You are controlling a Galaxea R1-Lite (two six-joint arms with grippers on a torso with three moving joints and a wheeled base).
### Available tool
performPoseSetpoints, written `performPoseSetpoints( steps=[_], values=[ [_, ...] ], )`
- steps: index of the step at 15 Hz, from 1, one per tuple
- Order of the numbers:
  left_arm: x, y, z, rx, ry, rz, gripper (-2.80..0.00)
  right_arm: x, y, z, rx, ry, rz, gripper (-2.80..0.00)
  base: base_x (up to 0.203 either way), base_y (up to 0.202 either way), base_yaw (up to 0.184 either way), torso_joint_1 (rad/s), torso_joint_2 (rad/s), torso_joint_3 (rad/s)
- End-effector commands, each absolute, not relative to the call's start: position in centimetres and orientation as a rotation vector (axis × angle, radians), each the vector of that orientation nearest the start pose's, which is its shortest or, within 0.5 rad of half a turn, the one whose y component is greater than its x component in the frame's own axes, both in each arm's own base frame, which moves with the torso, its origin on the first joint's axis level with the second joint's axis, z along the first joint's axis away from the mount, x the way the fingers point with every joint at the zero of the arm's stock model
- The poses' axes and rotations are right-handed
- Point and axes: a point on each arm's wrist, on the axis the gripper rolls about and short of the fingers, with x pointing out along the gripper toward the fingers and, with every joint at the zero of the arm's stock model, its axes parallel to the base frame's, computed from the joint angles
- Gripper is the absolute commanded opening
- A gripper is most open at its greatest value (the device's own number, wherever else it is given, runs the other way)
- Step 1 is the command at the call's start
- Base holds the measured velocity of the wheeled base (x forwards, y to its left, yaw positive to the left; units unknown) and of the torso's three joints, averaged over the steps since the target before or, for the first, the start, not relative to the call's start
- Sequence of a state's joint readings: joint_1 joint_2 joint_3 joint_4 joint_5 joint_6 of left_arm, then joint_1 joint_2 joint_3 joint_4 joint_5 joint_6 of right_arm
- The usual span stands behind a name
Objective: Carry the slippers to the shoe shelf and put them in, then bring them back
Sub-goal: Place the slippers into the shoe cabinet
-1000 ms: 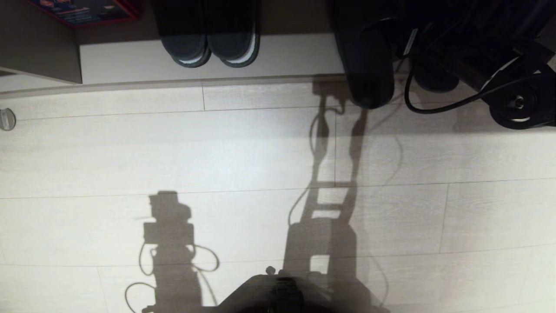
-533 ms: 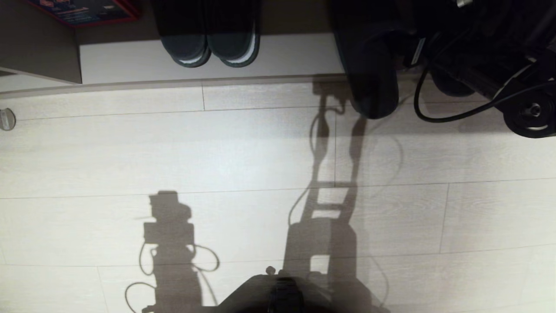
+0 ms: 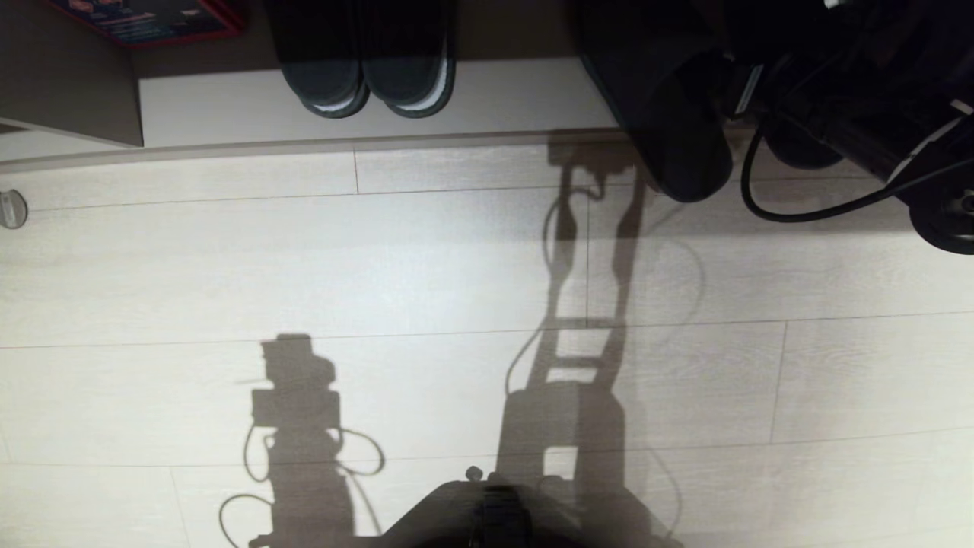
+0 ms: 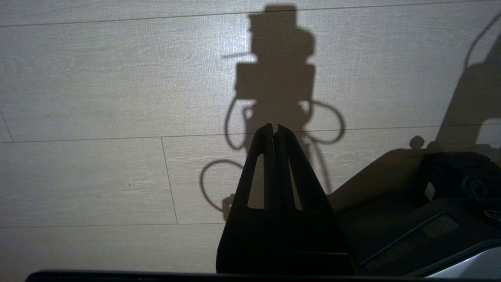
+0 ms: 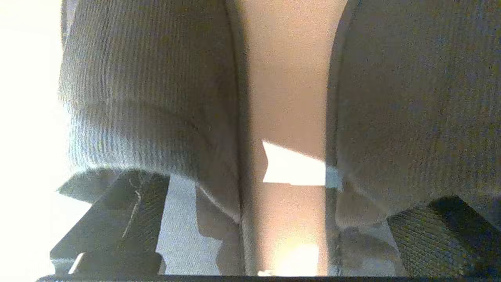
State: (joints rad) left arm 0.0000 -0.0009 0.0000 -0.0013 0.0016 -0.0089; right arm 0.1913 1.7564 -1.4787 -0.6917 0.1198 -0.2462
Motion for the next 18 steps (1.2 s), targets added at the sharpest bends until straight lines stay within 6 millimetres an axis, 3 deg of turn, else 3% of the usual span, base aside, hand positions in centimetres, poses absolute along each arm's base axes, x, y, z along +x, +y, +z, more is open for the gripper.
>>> performPoseSetpoints(
  steps=[1, 7, 11, 14, 17, 18],
  values=[
    [-2.3, 0.0, 7.6, -0.009, -0.003, 0.002, -2.8, 32.5, 6.6, 35.9, -0.229, -0.443, 0.256, 0.0, 0.0, 0.0, 0.0, 0.0, 0.0, 0.0],
    [-2.3, 0.0, 7.6, -0.009, -0.004, 0.002, -2.8, 30.5, 6.4, 34.4, -0.232, -0.382, 0.265, 0.0, 0.0, 0.0, 0.0, 0.0, 0.0, 0.0],
    [-2.3, 0.0, 7.6, -0.009, -0.004, 0.003, -2.8, 25.9, 5.6, 36.2, -0.258, -0.437, 0.253, 0.0, 0.0, 0.0, 0.0, 0.0, 0.0, 0.0],
    [-2.3, 0.0, 7.6, -0.009, -0.005, 0.002, -2.8, 23.7, 5.4, 35.7, -0.285, -0.377, 0.276, 0.0, 0.0, 0.0, 0.0, 0.0, 0.0, 0.0],
    [-2.3, 0.0, 7.6, -0.009, -0.003, 0.002, -2.8, 23.2, 9.0, 34.7, -0.249, -0.334, 0.438, 0.0, 0.0, 0.0, 0.0, 0.0, 0.0, 0.0],
    [-2.3, 0.0, 7.6, -0.009, -0.005, 0.002, -2.8, 23.6, 11.0, 34.3, -0.216, -0.321, 0.511, -2.8, 0.0, 0.0, 0.0, 0.0, 0.0, 0.0]
  ],
)
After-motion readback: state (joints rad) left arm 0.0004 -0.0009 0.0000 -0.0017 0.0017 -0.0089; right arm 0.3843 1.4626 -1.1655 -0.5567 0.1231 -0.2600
